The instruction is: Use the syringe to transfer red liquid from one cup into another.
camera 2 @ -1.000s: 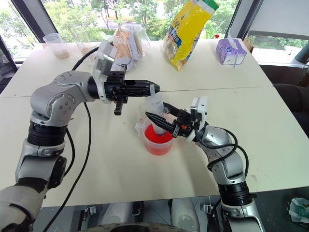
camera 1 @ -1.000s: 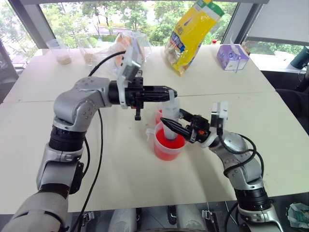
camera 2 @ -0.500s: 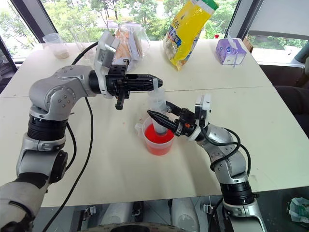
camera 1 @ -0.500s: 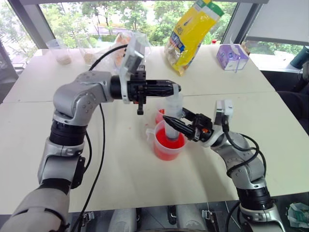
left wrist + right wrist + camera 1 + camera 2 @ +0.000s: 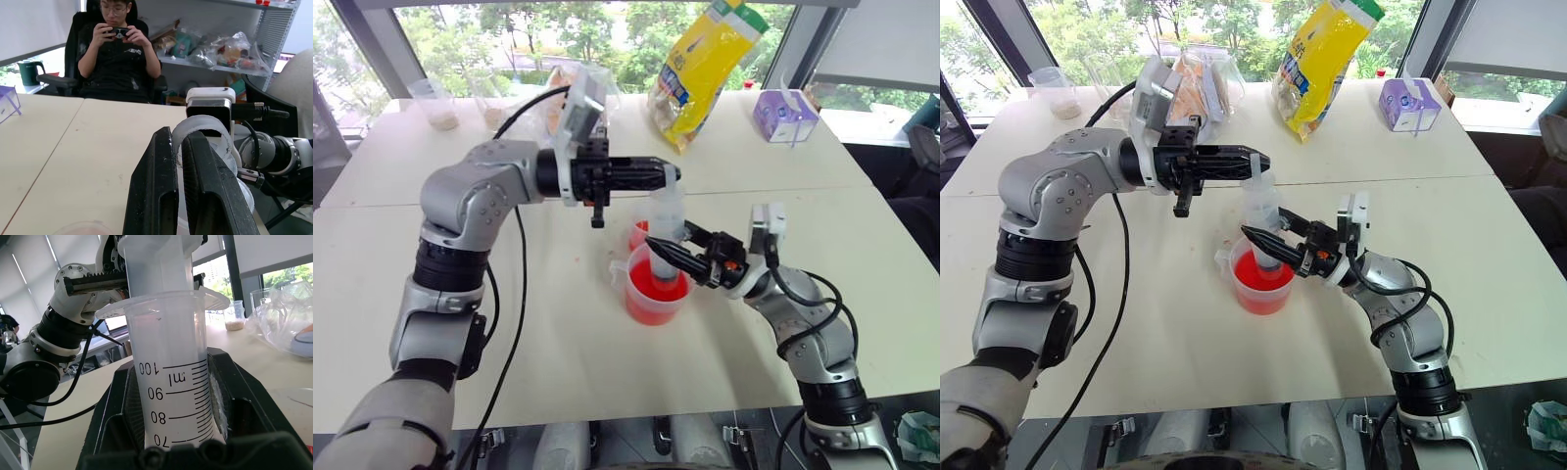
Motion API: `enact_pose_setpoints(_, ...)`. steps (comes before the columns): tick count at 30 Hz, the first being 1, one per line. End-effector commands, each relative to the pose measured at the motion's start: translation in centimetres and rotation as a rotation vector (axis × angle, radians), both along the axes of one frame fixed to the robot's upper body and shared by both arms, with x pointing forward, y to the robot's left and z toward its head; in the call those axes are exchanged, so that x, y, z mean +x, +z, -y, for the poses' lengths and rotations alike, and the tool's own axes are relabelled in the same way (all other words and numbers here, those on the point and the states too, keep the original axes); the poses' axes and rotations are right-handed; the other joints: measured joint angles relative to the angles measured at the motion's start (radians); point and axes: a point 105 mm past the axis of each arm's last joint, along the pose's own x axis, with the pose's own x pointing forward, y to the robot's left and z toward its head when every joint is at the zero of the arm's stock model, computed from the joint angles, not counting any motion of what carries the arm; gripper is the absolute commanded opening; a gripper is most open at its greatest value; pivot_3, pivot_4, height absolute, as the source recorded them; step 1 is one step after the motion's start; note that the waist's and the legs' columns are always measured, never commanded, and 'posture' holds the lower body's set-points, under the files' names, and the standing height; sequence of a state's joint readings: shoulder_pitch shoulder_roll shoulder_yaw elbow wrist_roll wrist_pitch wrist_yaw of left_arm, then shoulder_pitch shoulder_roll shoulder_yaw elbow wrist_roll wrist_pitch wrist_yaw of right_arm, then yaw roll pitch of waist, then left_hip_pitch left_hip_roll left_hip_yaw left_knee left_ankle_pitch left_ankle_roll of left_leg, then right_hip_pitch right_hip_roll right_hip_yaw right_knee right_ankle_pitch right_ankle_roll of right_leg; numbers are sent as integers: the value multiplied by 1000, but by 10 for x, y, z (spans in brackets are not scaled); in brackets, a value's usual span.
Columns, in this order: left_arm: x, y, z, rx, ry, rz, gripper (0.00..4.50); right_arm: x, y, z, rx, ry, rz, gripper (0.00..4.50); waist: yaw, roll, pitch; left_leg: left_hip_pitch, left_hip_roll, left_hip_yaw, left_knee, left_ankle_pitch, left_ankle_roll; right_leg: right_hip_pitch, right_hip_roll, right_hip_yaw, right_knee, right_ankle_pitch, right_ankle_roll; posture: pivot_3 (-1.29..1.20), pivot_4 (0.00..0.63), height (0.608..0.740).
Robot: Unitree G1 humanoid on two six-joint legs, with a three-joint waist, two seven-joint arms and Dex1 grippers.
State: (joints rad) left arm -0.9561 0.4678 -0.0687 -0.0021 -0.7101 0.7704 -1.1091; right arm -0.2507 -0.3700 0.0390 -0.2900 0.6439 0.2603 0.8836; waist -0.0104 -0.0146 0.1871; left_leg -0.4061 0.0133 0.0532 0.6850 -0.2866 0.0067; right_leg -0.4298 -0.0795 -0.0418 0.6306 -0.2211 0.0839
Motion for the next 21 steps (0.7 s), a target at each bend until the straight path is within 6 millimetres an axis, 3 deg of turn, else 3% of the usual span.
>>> enact_pose_setpoints(1,4,46,-20,-125,100,151,32,-13,-9,-10,-40,97,-15,1402,0,0,0,0,0,0,0,0,0,0,0,0,0,0,0,0,150,740)
enact_pose_setpoints(8,3,42,-19,-117,82,128,32,-11,-1,-9,-30,88,7,1402,0,0,0,0,0,0,0,0,0,0,0,0,0,0,0,0,150,740)
enact_pose_setpoints(11,-2,28,-20,-66,54,79,1057,-9,23,-10,-3,82,73,1402,-4,0,0,0,0,0,0,0,0,0,0,0,0,0,0,0,150,740)
enact_pose_setpoints(18,1,9,-32,3,104,81,4340,-9,56,-3,34,65,132,1402,2,0,0,0,0,0,0,0,0,0,0,0,0,0,0,0,150,740)
enact_pose_setpoints(21,3,1,-46,29,150,73,4340,-10,64,0,43,60,133,1402,0,0,0,0,0,0,0,0,0,0,0,0,0,0,0,0,150,740)
